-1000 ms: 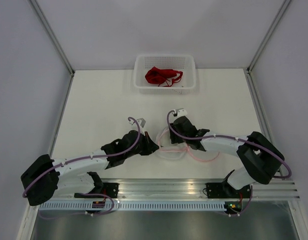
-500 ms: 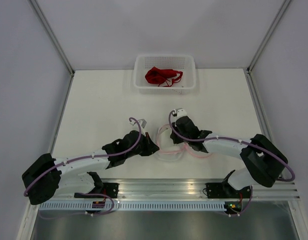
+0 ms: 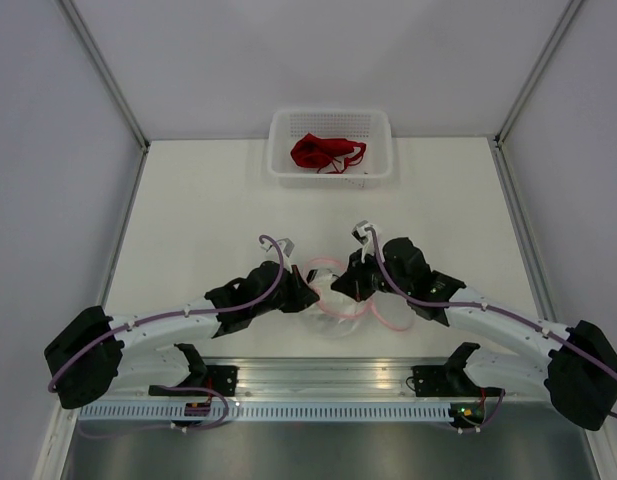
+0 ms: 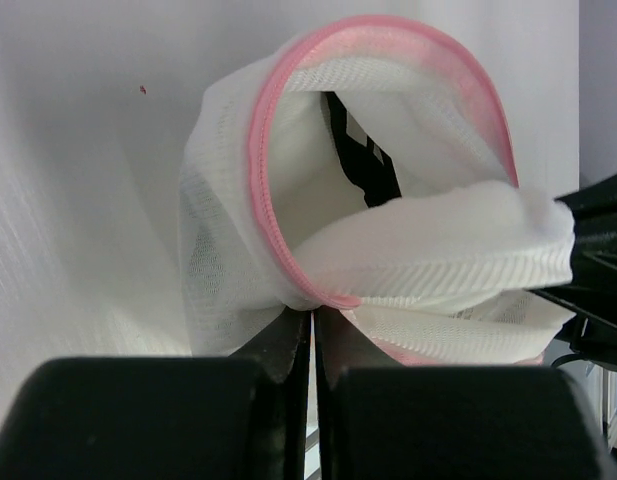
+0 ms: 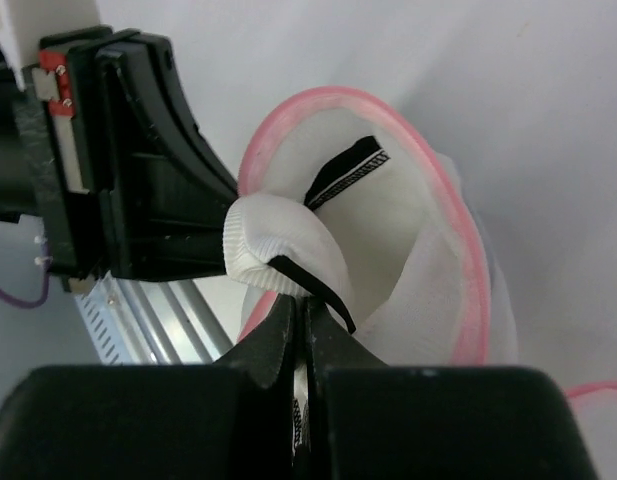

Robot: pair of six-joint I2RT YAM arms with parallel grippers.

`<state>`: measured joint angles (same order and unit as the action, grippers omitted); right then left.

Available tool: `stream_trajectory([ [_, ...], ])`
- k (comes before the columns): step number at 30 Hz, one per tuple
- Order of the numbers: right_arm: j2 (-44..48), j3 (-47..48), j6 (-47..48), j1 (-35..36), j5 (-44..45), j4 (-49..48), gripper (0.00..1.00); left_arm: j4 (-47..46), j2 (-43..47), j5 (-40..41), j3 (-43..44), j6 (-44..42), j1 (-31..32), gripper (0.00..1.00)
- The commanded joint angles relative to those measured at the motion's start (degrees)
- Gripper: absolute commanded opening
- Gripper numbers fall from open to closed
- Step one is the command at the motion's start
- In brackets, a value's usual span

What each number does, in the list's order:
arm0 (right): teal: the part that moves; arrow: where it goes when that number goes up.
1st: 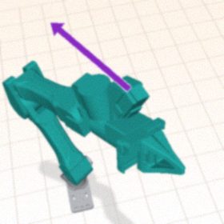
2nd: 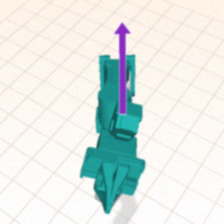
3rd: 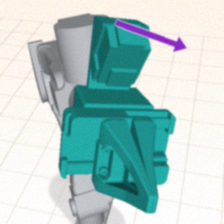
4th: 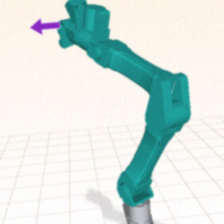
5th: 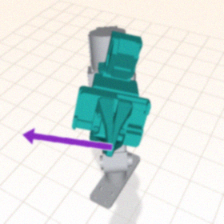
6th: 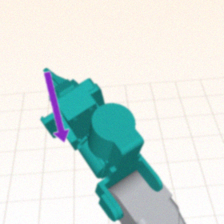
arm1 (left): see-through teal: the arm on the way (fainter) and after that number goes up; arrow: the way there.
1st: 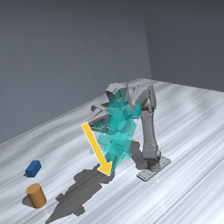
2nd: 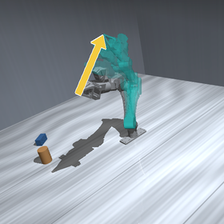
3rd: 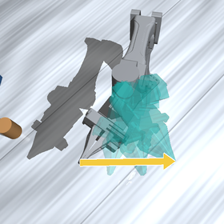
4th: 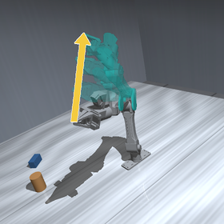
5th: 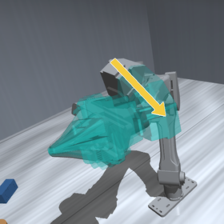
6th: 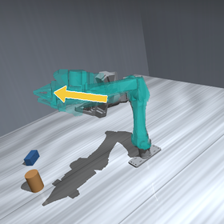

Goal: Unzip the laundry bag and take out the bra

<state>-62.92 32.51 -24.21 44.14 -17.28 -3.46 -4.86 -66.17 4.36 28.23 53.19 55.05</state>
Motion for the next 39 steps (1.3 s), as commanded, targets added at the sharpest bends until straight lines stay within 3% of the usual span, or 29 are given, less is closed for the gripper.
stream_trajectory([
  [1,3.4,-2.1,-1.4,0.2,-8.0,-5.3,0.01,-1.4,-0.2,0.6,1.9,0.7,0.1,0.02],
  [9,0.5,1.5,2.9,0.3,-4.4,5.1,0.03,-0.8,0.5,0.9,1.7,0.7,0.1,0.02],
  [11,-0.4,3.6,3.2,0.2,-1.4,9.5,0.18,-0.7,0.5,1.0,1.8,0.7,0.1,0.02],
  [16,-2.3,6.4,4.4,1.0,0.8,12.2,0.42,-0.7,0.1,0.8,2.3,0.6,0.1,0.02],
  [21,-5.3,8.1,4.4,2.0,3.2,12.6,0.43,-0.8,-0.4,0.6,2.9,0.5,0.1,0.02],
  [24,-8.5,10.0,3.8,2.4,10.9,15.0,0.43,-0.7,-0.3,0.5,2.9,0.4,0.1,0.02],
  [26,-10.1,10.8,1.5,2.4,22.7,18.7,0.43,-0.5,0.0,0.6,2.8,0.4,0.1,0.02],
  [29,-12.8,10.9,-0.6,2.5,29.0,20.3,0.43,-0.5,0.2,0.6,2.1,0.6,0.1,0.02],
  [33,-14.6,8.9,-1.1,2.6,29.5,17.7,0.45,-0.7,0.2,0.6,1.6,1.0,0.1,0.02],
  [39,-19.4,7.4,-2.2,2.5,22.3,9.9,0.47,-0.9,0.0,0.4,1.6,1.0,0.1,0.02],
])
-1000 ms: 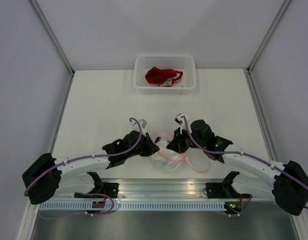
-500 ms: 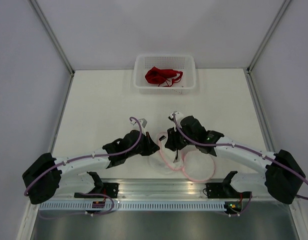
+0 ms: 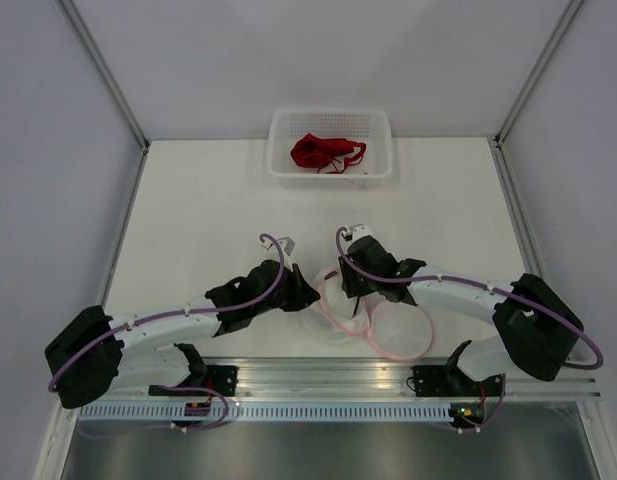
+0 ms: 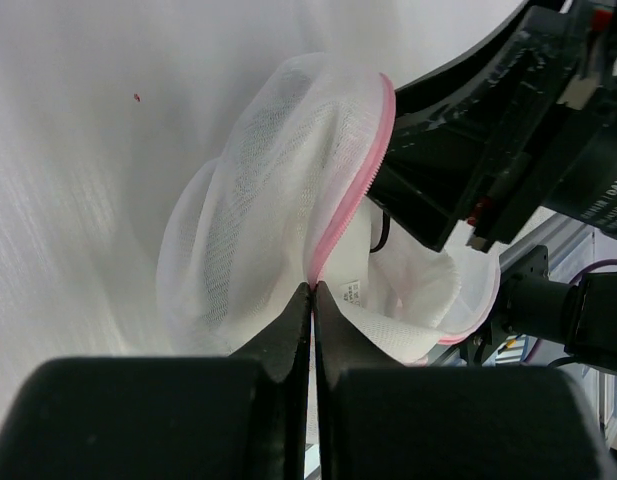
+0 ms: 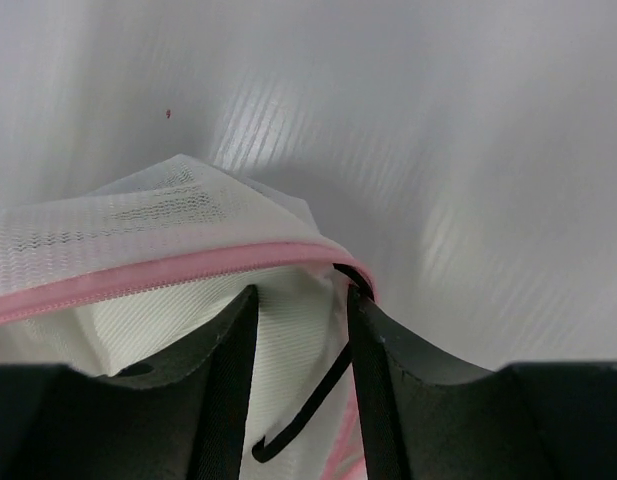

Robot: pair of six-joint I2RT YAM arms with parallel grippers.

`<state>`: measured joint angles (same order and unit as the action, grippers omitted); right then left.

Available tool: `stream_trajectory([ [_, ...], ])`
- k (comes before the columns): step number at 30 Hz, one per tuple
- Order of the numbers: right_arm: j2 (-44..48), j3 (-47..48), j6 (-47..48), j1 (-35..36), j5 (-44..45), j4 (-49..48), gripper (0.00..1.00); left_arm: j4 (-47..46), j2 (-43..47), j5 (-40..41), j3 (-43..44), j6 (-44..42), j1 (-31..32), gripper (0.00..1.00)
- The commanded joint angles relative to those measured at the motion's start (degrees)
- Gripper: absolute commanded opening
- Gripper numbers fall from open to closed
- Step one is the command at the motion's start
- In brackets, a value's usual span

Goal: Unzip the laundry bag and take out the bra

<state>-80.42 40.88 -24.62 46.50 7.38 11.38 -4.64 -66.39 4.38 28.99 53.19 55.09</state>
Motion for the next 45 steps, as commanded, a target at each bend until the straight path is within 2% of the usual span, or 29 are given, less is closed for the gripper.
stream_trajectory([
  [1,-2.5,-1.2,-2.1,0.3,-3.6,-7.4,0.46,-1.2,0.1,0.4,0.8,1.0,0.0,0.02],
  [2,-3.5,-1.3,-2.5,0.2,-4.9,-8.6,0.45,-1.3,-0.1,0.4,0.8,1.0,0.1,0.02],
  [5,-4.6,-1.7,-3.1,0.3,-8.7,-10.8,0.21,-1.4,0.0,0.3,0.5,1.0,0.0,0.02],
  [6,-4.5,-1.9,-3.2,0.3,-9.1,-10.9,0.05,-1.4,0.1,0.3,0.5,1.1,0.1,0.02],
  [7,-3.6,-2.1,-3.2,0.3,-9.8,-12.4,0.0,-1.4,0.4,0.4,0.4,1.1,0.0,0.02],
  [13,5.1,-3.4,-2.1,0.3,-14.4,-11.6,0.0,-1.4,0.6,0.5,-0.2,1.2,0.0,0.02],
  [17,11.0,-2.0,-0.3,0.3,-18.8,-5.1,0.0,-1.4,0.6,0.6,0.0,1.1,0.0,0.02],
  [23,19.5,0.3,1.0,0.3,-18.3,3.4,0.01,-1.4,0.6,0.9,0.0,1.3,0.1,0.02],
  [26,24.7,-0.1,-0.5,0.3,-15.2,2.1,0.0,-1.5,0.2,0.5,0.1,1.4,0.0,0.02],
  [31,38.5,-4.2,-5.3,0.3,-4.7,-7.1,0.0,-1.4,0.5,0.5,-0.3,1.4,0.0,0.02],
  [33,41.9,-4.1,-5.5,0.3,-4.0,-9.8,0.0,-1.4,0.6,0.5,-0.3,1.6,0.0,0.02],
  [36,43.1,-2.9,-6.9,0.2,-7.2,-12.9,0.0,-1.3,0.7,0.5,-0.3,1.6,0.0,0.02],
  [39,42.0,-0.6,-9.0,0.3,-14.2,-13.1,0.0,-1.3,0.6,0.5,-0.1,1.7,0.0,0.02],
  [42,35.6,3.8,-9.0,0.2,-22.6,-7.1,0.0,-1.3,1.0,0.5,-0.2,1.7,0.0,0.02],
  [45,32.4,5.9,-6.8,0.2,-26.9,-1.0,0.0,-1.1,1.4,0.8,-0.4,1.6,0.0,0.02],
])
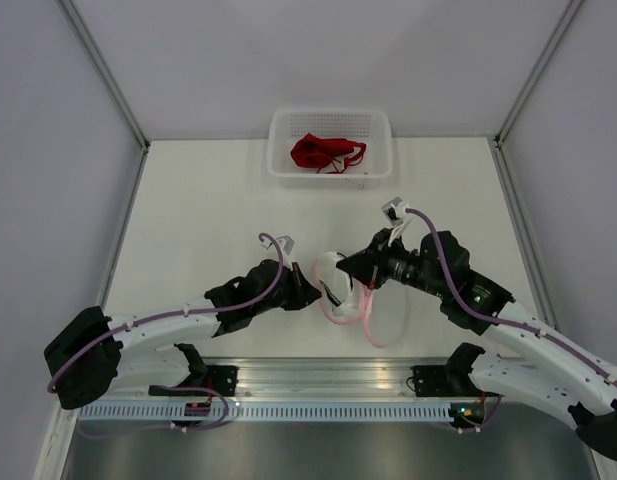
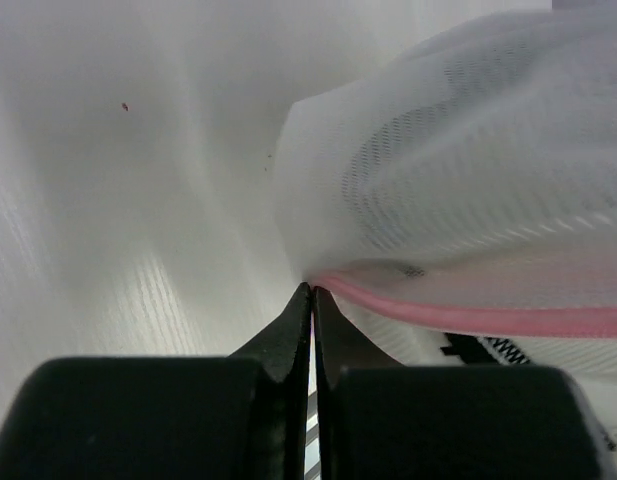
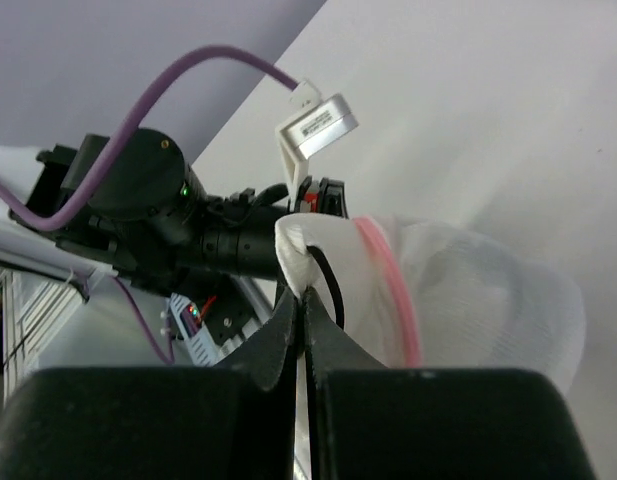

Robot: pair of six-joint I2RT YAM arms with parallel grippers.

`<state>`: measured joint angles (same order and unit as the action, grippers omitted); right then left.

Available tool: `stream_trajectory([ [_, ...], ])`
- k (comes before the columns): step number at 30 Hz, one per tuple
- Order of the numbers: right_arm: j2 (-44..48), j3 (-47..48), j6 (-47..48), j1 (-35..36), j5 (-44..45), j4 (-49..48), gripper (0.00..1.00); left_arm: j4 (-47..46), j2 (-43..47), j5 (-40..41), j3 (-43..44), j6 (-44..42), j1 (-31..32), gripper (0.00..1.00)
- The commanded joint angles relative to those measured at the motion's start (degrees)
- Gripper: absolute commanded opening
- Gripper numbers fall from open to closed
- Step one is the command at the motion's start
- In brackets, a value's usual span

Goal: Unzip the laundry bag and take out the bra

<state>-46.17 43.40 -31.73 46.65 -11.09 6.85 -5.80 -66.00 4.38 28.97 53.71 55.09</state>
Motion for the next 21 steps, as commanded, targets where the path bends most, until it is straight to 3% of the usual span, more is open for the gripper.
stream_trajectory([
  [1,-2.5,3.4,1.0,0.1,-9.6,5.1,0.01,0.1,1.2,0.9,-0.6,1.1,0.1,0.02],
  [5,-4.7,2.7,3.6,0.0,-14.4,10.8,0.01,0.1,1.1,1.3,-0.6,1.3,0.0,0.02],
  [9,-4.0,0.9,3.9,0.0,-22.2,9.7,0.0,0.1,0.8,1.2,-0.3,1.1,0.0,0.02],
  [14,-0.8,0.7,4.7,0.1,-24.9,10.2,0.0,0.3,0.7,1.4,-0.3,1.2,0.1,0.02],
  [21,7.2,6.3,6.1,0.1,-2.8,9.7,0.0,0.1,0.1,0.9,-0.1,1.4,0.0,0.02],
])
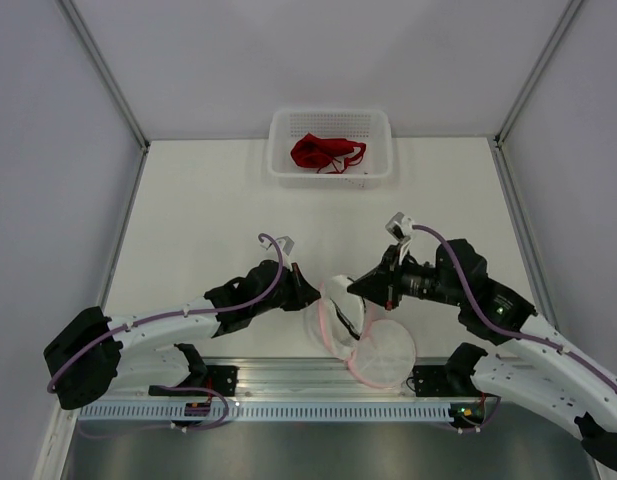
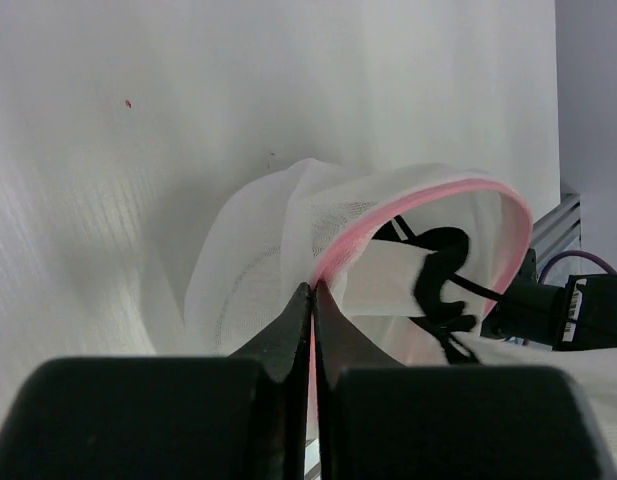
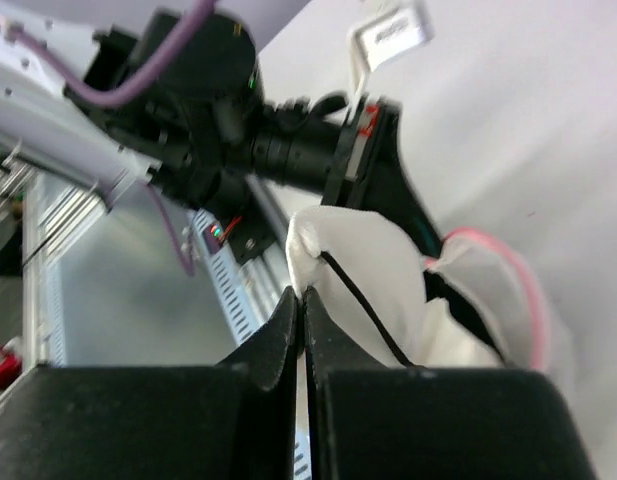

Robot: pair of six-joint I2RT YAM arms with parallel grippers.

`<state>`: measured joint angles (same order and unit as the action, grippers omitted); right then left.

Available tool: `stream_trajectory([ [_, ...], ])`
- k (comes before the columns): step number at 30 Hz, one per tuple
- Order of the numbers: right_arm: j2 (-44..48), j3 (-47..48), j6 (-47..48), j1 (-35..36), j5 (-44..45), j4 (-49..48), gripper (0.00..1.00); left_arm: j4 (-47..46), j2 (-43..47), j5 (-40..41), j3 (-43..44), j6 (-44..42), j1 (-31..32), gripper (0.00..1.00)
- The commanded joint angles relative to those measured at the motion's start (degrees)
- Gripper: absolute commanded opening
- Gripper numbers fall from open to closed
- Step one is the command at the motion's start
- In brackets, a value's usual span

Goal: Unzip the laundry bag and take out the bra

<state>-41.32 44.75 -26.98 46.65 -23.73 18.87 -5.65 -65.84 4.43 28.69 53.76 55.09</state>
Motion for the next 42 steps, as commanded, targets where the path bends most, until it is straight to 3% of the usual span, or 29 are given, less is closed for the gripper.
stream_trajectory([
  [1,2.3,7.3,1.9,0.1,12.3,-2.5,0.0,0.0,-0.2,0.8,0.2,1.3,0.0,0.02],
  [4,0.8,11.4,4.1,0.0,19.2,-3.5,0.0,0.0,0.1,0.7,0.4,1.2,0.0,0.02],
  [10,-3.2,16.9,4.3,0.0,17.0,-9.0,0.0,0.0,0.2,0.3,0.6,1.1,0.0,0.02],
  [17,-3.0,17.6,3.4,0.0,23.1,-20.6,0.0,0.1,0.6,0.1,0.5,0.5,0.0,0.02],
  [23,-6.6,23.5,1.6,0.0,23.4,-24.1,0.0,0.2,1.2,-0.1,0.4,0.6,0.0,0.02],
  [27,-10.0,26.3,0.6,0.0,28.8,-25.1,0.0,0.2,2.0,0.1,0.3,0.7,0.0,0.02],
  [33,-19.7,32.8,10.6,-0.1,40.8,-26.4,0.0,1.4,3.3,-0.1,0.2,0.6,0.0,0.02],
  [37,-30.4,40.0,14.6,-2.3,41.4,-26.7,0.0,1.7,4.5,-0.5,-0.2,0.8,0.0,0.02],
  [42,-41.9,51.0,12.7,-10.1,39.9,-25.7,0.0,1.9,5.8,-1.4,-1.0,1.3,0.0,0.02],
])
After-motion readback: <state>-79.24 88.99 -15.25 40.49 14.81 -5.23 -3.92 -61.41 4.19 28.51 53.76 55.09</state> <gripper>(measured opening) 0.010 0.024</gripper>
